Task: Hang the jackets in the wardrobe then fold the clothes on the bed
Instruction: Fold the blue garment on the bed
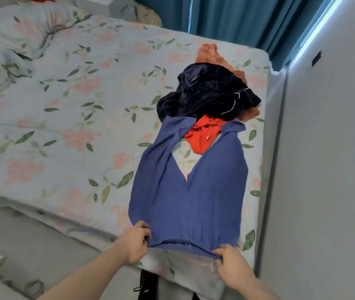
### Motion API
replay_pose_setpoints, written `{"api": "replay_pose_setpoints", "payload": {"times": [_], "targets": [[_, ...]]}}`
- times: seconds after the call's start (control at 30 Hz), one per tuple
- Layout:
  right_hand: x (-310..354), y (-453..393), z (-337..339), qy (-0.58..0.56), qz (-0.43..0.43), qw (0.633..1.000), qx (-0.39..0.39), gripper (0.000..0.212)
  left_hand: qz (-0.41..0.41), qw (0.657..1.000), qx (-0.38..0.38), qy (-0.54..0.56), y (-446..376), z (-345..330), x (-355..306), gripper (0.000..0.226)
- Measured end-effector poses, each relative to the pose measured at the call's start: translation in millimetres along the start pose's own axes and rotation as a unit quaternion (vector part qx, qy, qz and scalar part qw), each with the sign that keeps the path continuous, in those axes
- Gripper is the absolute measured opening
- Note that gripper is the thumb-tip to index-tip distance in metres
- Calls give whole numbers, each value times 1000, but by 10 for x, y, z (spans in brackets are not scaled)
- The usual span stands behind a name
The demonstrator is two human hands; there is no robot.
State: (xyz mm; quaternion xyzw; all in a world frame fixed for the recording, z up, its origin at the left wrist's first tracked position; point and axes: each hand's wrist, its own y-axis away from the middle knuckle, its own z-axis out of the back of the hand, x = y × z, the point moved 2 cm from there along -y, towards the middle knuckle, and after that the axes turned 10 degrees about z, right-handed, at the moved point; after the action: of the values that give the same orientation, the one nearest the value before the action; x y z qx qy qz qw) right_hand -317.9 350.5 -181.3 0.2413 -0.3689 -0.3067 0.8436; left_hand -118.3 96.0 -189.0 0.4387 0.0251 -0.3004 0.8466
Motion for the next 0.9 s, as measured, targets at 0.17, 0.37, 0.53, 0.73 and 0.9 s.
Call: {"api": "replay_pose_setpoints", "payload": {"times": [0.17, 0.37, 0.53, 0.73, 0.9], "targets": [[-417, -209, -840, 26, -64, 998, 12, 41, 42, 995, -20, 83, -323, -690, 355, 30], [-632, -281, -1365, 24, -104, 994, -13, 42, 224, 953, -91, 182, -492, -1310, 646, 36], [-680, -319, -1445, -28, -112, 993, -22, 45, 321, 875, -46, 359, -552, -1575, 532, 32], [-710, -319, -1332, -81, -149, 985, -25, 33, 343, 786, -56, 511, -524, -1596, 364, 18], [-794, -347, -1258, -78, -161, 984, -20, 26, 248, 865, -158, 408, -352, -1304, 98, 32]]}}
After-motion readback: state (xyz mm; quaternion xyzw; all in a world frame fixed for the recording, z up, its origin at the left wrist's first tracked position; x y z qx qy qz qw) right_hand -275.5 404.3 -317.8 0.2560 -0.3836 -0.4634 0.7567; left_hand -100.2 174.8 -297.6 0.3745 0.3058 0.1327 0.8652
